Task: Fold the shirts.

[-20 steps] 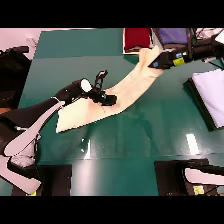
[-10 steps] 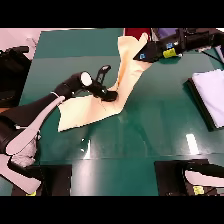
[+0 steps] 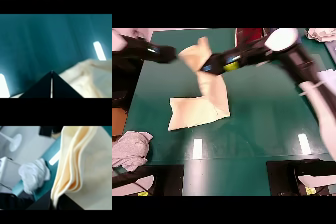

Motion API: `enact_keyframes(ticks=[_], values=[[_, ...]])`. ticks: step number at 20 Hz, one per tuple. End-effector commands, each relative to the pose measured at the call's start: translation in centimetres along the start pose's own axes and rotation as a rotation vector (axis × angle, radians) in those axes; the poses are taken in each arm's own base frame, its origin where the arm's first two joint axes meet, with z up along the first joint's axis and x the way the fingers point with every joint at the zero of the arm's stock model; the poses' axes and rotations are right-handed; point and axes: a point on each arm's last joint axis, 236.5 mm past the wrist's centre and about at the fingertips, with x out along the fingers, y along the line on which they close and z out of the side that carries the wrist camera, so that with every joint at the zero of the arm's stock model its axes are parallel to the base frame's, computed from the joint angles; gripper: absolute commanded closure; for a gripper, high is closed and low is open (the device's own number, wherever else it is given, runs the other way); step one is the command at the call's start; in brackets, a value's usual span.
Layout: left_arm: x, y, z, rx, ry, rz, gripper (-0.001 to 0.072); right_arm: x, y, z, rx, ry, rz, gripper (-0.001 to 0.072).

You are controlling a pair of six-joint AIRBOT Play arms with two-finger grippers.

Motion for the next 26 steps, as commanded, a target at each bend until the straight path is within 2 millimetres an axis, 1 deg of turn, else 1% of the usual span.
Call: enact_keyframes(ticks=[1, 2, 3, 4, 6, 7, 9, 10, 12, 14, 16, 17, 18, 19, 20, 22, 24, 26], values=[[-9.6, 4.3, 3.5, 0.002, -0.184, 0.150, 0.0678, 10.2, 2.5, -1.6, -0.028, -0.074, 0.051, 0.0369], [-11.1, 4.5, 3.7, 0.001, -0.209, 0.165, 0.0678, 11.9, 2.9, -2.2, -0.048, -0.061, 0.057, 0.0326], [-12.0, 4.6, 3.7, 0.003, -0.219, 0.174, 0.0678, 12.7, 3.3, -2.4, -0.069, -0.047, 0.067, 0.0327], [-12.4, 4.5, 3.5, 0.006, -0.216, 0.178, 0.0678, 12.8, 3.4, -2.4, -0.107, -0.031, 0.061, 0.0328], [-12.4, 4.2, 2.8, 0.007, -0.186, 0.171, 0.0678, 11.2, 2.2, -2.4, -0.166, 0.024, 0.019, 0.0341], [-12.1, 4.0, 2.5, 0.014, -0.172, 0.167, 0.0678, 10.0, 0.7, -2.7, -0.187, 0.065, -0.026, 0.0350], [-11.5, 2.6, 2.2, 0.040, -0.158, 0.140, 0.0678, 6.9, -3.7, -3.4, -0.160, 0.127, -0.139, 0.0350], [-11.2, 1.8, 2.2, 0.053, -0.156, 0.122, 0.0678, 5.1, -6.1, -4.2, -0.122, 0.160, -0.193, 0.0350], [-10.5, -0.2, 2.1, 0.082, -0.153, 0.081, 0.0678, 1.2, -11.2, -7.4, -0.010, 0.247, -0.290, 0.0350], [-10.0, -1.8, 2.0, 0.105, -0.148, 0.049, 0.0678, -2.5, -15.8, -11.4, 0.154, 0.319, -0.361, 0.0347], [-9.9, -2.4, 1.9, 0.109, -0.145, 0.033, 0.0678, -4.9, -19.6, -14.4, 0.316, 0.323, -0.422, 0.0339], [-9.9, -2.4, 1.9, 0.110, -0.145, 0.034, 0.0678, -5.8, -21.3, -15.6, 0.380, 0.315, -0.443, 0.0231], [-9.9, -2.4, 1.8, 0.115, -0.144, 0.035, 0.0678, -6.1, -22.6, -16.7, 0.432, 0.302, -0.456, 0.0084], [-9.9, -2.4, 1.8, 0.129, -0.141, 0.035, 0.0678, -6.0, -23.6, -17.4, 0.484, 0.281, -0.457, 0.0031], [-9.9, -2.4, 1.8, 0.132, -0.141, 0.035, 0.0678, -5.5, -24.1, -18.2, 0.540, 0.266, -0.441, 0.0032], [-9.9, -2.4, 1.9, 0.131, -0.144, 0.034, 0.0678, -3.6, -24.3, -19.2, 0.648, 0.250, -0.377, 0.0035], [-9.9, -2.4, 1.8, 0.131, -0.144, 0.034, 0.0678, -0.9, -23.9, -20.1, 0.702, 0.252, -0.303, 0.0040], [-9.9, -2.4, 1.9, 0.131, -0.145, 0.034, 0.0678, 2.0, -23.4, -20.4, 0.717, 0.255, -0.250, 0.0043]])
